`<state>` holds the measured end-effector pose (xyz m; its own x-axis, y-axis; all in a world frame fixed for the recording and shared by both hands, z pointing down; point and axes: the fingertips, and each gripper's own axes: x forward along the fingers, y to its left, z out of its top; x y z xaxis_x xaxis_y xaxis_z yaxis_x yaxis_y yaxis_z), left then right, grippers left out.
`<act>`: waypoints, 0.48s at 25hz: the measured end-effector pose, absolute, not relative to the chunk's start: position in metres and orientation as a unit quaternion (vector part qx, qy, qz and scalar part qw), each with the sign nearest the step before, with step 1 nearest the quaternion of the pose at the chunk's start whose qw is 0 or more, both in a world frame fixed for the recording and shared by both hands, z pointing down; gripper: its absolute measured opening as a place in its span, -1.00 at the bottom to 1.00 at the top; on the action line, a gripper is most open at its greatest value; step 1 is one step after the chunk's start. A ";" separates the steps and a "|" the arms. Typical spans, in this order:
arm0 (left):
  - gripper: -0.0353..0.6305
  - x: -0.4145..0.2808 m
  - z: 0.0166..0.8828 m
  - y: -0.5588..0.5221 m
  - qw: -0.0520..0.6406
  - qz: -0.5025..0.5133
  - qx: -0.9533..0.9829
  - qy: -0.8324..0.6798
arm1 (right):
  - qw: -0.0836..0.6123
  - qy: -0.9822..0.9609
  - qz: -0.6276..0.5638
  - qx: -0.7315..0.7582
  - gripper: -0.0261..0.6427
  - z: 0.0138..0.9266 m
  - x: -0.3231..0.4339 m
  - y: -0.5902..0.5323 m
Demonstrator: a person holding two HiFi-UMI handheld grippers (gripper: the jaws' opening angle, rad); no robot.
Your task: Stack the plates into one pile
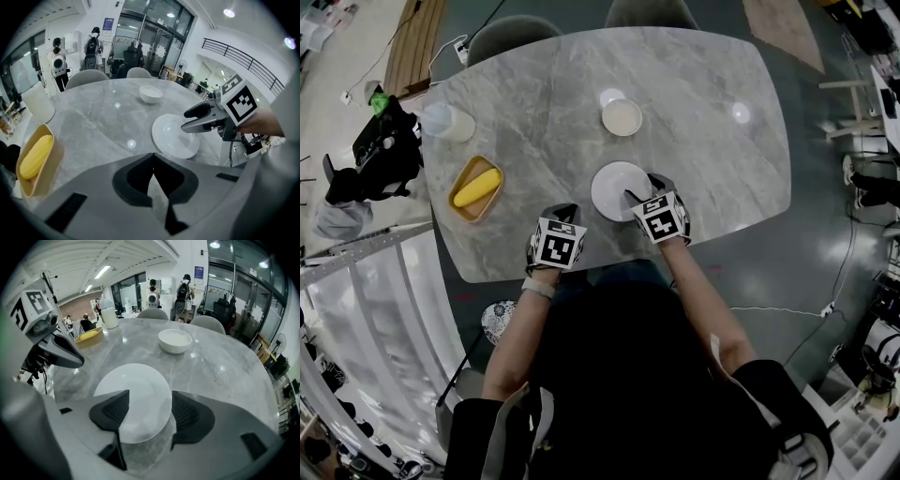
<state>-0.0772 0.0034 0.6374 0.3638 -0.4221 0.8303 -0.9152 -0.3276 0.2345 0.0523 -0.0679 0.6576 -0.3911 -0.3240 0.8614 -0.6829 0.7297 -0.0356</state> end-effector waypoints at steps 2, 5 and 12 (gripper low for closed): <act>-0.87 -0.078 0.636 0.003 0.362 0.339 0.741 -0.453 | 0.449 -0.813 0.196 0.315 -0.11 0.653 0.051 -0.070; -0.87 -0.080 0.631 0.003 0.360 0.340 0.741 -0.454 | 0.439 -0.817 0.190 0.321 -0.11 0.645 0.050 -0.071; -0.87 -0.085 0.608 -0.008 0.329 0.317 0.758 -0.466 | 0.405 -0.836 0.188 0.319 -0.32 0.605 0.038 -0.070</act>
<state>-0.0851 -0.0076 0.6084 0.3637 -0.4981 0.7871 -0.9151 -0.3490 0.2020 0.0383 -0.0699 0.6053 -0.4675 -0.3813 0.7975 -0.6857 0.7258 -0.0550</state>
